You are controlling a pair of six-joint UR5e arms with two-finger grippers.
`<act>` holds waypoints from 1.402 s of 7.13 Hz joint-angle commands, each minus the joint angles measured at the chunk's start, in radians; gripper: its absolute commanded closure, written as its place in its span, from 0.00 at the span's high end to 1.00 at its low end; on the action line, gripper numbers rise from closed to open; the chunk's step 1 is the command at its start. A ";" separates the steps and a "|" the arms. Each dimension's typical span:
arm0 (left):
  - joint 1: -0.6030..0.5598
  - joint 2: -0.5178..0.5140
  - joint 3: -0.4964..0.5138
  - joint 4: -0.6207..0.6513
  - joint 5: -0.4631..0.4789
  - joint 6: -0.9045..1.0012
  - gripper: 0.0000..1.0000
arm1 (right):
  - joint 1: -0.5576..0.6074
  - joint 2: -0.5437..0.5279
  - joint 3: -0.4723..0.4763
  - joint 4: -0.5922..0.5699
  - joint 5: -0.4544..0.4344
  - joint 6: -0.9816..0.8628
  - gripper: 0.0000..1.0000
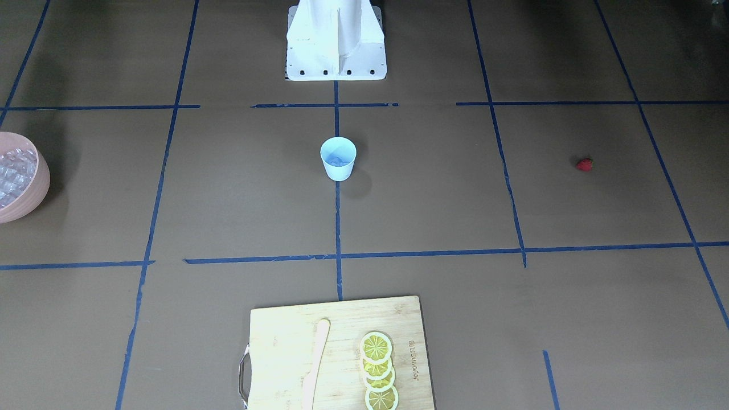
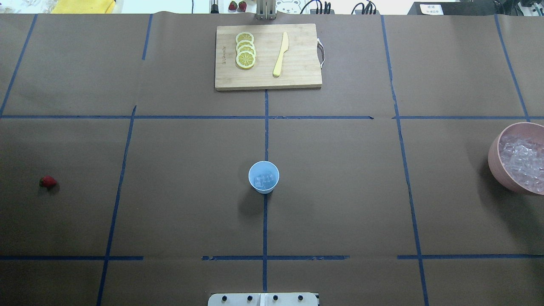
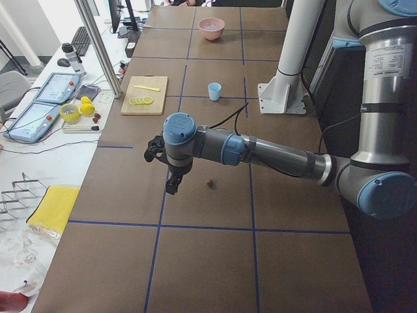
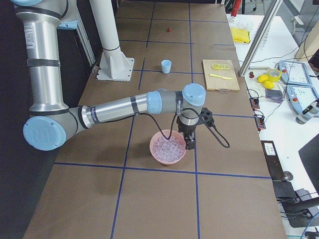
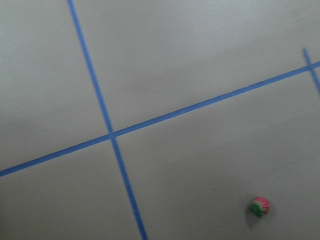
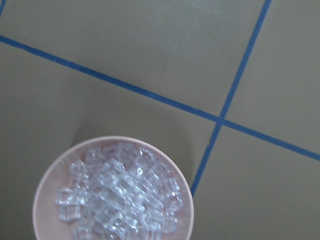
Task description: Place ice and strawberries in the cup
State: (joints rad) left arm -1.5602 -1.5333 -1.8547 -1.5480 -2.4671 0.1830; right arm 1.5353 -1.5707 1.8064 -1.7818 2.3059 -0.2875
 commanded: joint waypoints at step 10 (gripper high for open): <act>0.624 0.150 0.081 -0.745 0.386 -0.914 1.00 | 0.062 -0.091 -0.012 0.001 0.000 -0.015 0.99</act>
State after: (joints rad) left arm -1.0339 -1.3875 -1.7765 -2.2366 -2.1618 -0.6289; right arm 1.5969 -1.6602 1.7953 -1.7809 2.3047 -0.3022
